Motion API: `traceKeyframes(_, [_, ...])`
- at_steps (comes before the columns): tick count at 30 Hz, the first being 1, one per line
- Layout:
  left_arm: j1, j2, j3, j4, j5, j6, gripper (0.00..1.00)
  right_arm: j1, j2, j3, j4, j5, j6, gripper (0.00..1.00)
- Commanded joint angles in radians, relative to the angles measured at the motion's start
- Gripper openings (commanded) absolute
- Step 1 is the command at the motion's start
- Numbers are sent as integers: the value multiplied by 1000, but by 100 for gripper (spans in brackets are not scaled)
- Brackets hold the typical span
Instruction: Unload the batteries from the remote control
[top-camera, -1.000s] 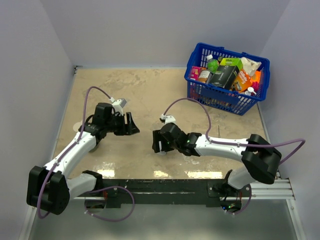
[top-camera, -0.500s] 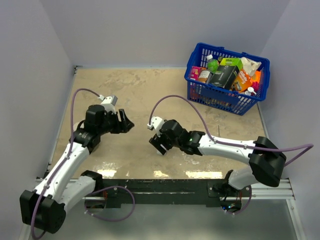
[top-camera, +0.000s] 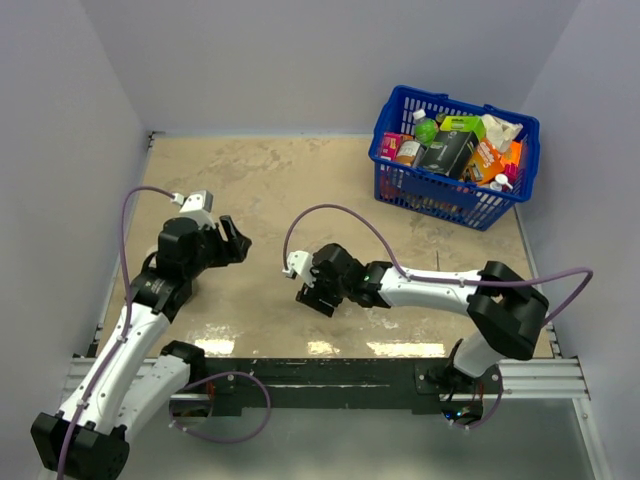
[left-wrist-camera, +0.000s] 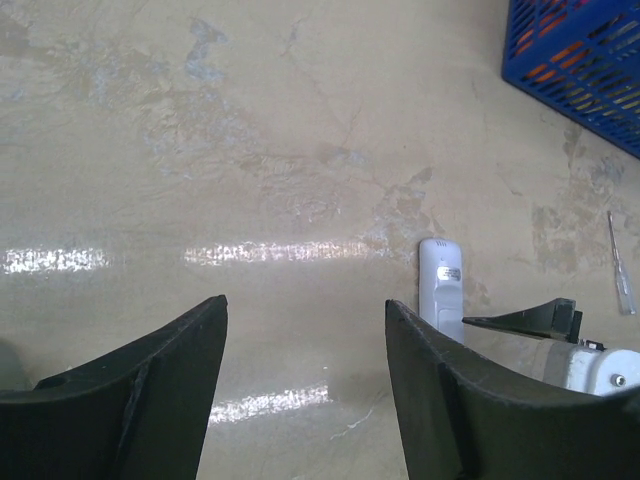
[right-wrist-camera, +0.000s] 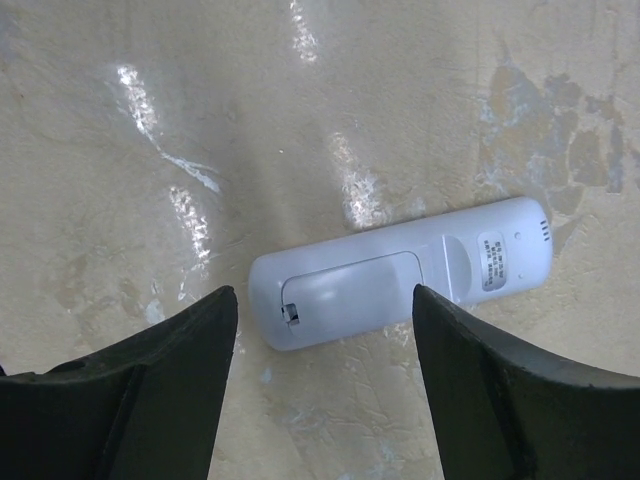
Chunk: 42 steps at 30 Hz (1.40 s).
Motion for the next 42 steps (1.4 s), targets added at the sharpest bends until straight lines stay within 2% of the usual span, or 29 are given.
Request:
traceKeyframes(1, [0, 4, 24, 0, -35, -6, 69, -3, 23, 43, 6, 13, -40, 71])
traceKeyframes(9, [0, 4, 21, 4, -36, -4, 69, -3, -1, 32, 14, 105, -46, 65])
traceKeyframes(14, [0, 4, 19, 4, -35, -4, 69, -3, -4, 20, 20, 109, -53, 64])
traceKeyframes(28, [0, 10, 18, 9, -29, -3, 69, 18, -24, 24, 3, 127, -38, 72])
traceKeyframes(42, [0, 8, 18, 6, -32, -3, 69, 38, 3, 21, -8, 196, -50, 72])
